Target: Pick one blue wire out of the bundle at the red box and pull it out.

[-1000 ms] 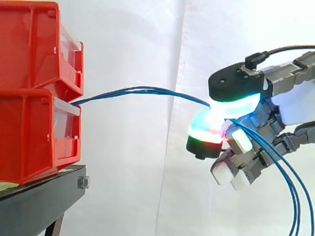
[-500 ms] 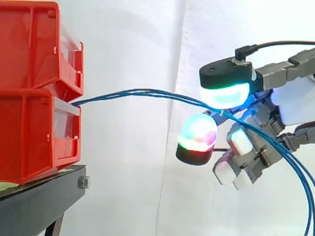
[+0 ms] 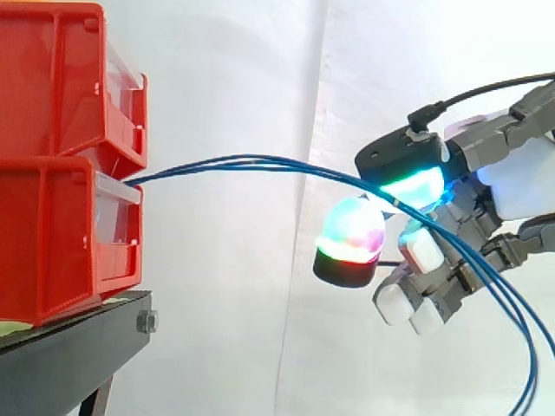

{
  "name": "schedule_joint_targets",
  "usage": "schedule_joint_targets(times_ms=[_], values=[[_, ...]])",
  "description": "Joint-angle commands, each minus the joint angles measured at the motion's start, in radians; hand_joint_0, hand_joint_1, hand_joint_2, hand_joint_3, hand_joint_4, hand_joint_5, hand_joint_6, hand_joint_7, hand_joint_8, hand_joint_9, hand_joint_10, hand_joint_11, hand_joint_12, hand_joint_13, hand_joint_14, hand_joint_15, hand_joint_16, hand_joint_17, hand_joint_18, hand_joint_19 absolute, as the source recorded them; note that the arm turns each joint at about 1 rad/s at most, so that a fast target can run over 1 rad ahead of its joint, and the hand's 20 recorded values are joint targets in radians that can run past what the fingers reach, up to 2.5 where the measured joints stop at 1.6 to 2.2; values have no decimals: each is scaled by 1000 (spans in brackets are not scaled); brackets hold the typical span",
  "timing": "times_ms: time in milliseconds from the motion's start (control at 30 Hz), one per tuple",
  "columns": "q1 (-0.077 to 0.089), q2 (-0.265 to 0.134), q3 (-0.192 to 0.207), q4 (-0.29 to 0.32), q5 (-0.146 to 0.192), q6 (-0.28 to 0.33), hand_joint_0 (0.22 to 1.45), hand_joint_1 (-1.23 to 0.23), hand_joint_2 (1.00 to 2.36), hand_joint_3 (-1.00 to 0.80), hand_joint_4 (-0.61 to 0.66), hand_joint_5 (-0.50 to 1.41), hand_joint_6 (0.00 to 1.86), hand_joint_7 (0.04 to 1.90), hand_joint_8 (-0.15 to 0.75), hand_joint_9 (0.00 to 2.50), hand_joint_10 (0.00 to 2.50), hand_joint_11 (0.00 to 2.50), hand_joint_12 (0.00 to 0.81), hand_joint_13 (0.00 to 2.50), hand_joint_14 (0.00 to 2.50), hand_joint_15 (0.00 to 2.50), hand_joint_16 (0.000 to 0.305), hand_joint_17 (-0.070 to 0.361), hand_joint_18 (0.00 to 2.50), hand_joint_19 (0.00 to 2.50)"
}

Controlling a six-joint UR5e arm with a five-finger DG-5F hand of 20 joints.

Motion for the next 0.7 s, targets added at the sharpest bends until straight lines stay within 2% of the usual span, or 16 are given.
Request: schedule_joint_targets(times_ms=[0, 67, 167, 367, 533, 667], values=[[0, 1, 0, 0, -2, 0, 543, -566, 1242, -170, 407, -35, 504, 1077, 278, 1162, 18, 390, 422, 773, 15, 387, 77, 173, 572, 558], [0, 1, 0, -2, -2, 2, 567, -579, 1007, -204, 383, -44, 504, 1077, 270, 1138, 17, 411, 404, 756, 17, 400, 72, 163, 538, 564], [0, 1, 0, -2, -8, 0, 534, -534, 1011, -321, 328, -58, 504, 1086, 243, 1080, 20, 467, 360, 709, 20, 430, 61, 138, 451, 607], [0, 2, 0, -2, -12, 0, 510, -513, 1007, -404, 302, -67, 504, 1101, 251, 1079, 21, 497, 372, 715, 19, 435, 64, 143, 460, 609], [0, 1, 0, 0, -14, 0, 525, -644, 1010, -341, 237, -75, 501, 1278, 258, 1057, 24, 595, 375, 715, 20, 463, 62, 140, 454, 615], [2, 1, 0, 0, -14, -3, 563, -708, 1011, -229, 268, -100, 615, 1072, 269, 1065, 25, 598, 395, 741, 19, 459, 67, 152, 502, 586]])
